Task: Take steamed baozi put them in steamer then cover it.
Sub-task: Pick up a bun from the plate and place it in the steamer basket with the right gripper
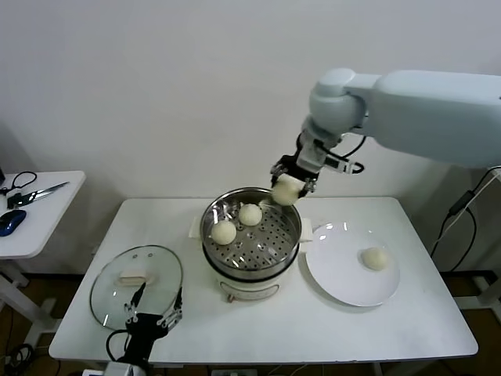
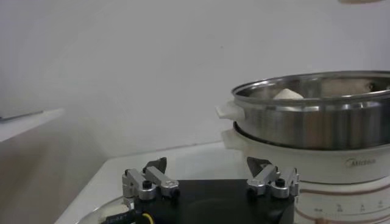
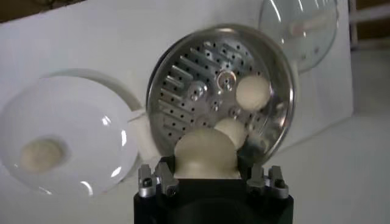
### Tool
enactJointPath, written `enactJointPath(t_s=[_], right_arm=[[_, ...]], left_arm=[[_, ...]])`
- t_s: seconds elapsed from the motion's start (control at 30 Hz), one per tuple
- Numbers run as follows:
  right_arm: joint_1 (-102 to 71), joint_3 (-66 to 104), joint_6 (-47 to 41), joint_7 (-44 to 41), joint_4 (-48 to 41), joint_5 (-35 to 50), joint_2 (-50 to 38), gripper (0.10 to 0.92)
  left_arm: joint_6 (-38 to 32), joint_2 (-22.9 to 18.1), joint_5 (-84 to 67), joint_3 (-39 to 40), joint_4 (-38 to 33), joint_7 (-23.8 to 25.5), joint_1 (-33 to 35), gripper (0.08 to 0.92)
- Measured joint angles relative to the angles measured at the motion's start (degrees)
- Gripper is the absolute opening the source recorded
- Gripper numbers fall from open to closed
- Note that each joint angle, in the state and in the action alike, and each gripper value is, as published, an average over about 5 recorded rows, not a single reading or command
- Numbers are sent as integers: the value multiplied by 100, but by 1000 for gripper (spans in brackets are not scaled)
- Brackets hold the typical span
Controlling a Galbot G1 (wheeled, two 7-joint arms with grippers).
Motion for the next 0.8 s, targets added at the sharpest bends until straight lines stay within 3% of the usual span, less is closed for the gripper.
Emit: enactJointPath(t_s=[0.8], right_arm=[[-1729,196,142,662,16,-1427,633,653]], left_arm=[[-44,-66,28,-3,-12,-54,129,823]])
